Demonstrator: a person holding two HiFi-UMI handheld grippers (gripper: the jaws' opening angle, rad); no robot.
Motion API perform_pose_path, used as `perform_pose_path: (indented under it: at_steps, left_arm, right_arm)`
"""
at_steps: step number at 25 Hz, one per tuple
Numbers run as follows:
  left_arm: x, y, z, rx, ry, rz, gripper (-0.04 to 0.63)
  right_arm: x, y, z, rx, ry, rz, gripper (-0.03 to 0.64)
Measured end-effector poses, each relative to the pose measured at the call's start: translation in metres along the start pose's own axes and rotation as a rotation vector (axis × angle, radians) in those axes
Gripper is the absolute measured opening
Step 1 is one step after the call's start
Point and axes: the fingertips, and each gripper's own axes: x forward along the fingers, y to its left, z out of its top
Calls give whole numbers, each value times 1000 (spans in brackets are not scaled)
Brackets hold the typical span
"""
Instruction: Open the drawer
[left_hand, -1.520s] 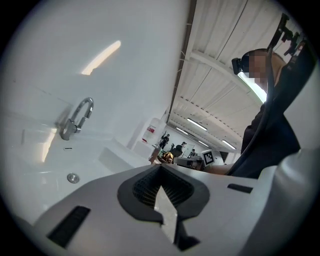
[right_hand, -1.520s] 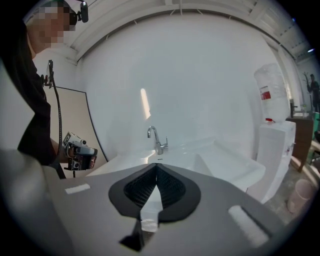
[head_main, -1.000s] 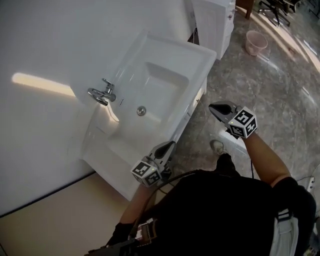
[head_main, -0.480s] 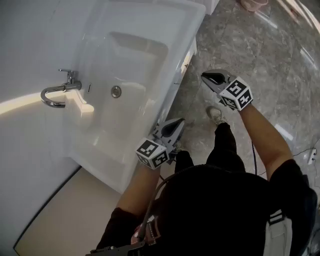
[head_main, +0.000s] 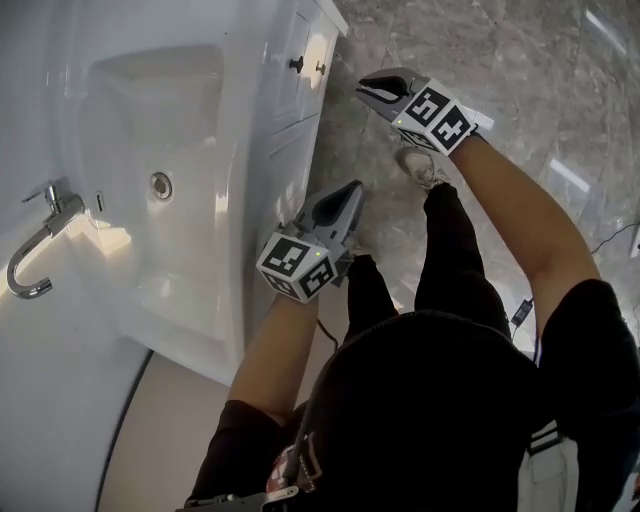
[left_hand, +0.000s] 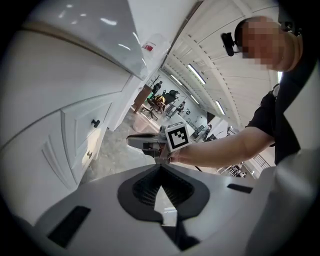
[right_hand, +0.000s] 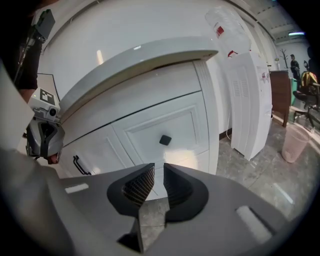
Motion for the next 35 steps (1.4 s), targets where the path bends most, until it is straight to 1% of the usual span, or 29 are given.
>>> perform_pose_path:
  at_steps: [5,9,13,18,21,25,31,35]
  left_arm:
    - [34,35,-29,-27,7,22,0]
    - [55,65,-57,-73,19,48,0]
    - [71,84,-75,-102,17,49,0]
    - [94,110,-88,-127,8,62,0]
    - [108,122,-92,-144,-8,66,0]
    - [120,140,-96,-127,-14,73,0]
    - [134,149,-111,-161,-55,90,0]
    - [134,143,-119,-167,-44,55,0]
  right_arm:
    - [40,-25,-47,16,9,7,35]
    - [77,-39,-83,34,24,31,44]
    - [111,-49,-110,31,42,51,68]
    - [142,-63,-120,42,36,49,100]
    - [153,-71,-126,44,53,46,119]
    - [171,-80,-125,48,18,44,131]
    - [193,-89,-138,5,23,64,143]
    - [212,-98,-145,-52,82,52,150]
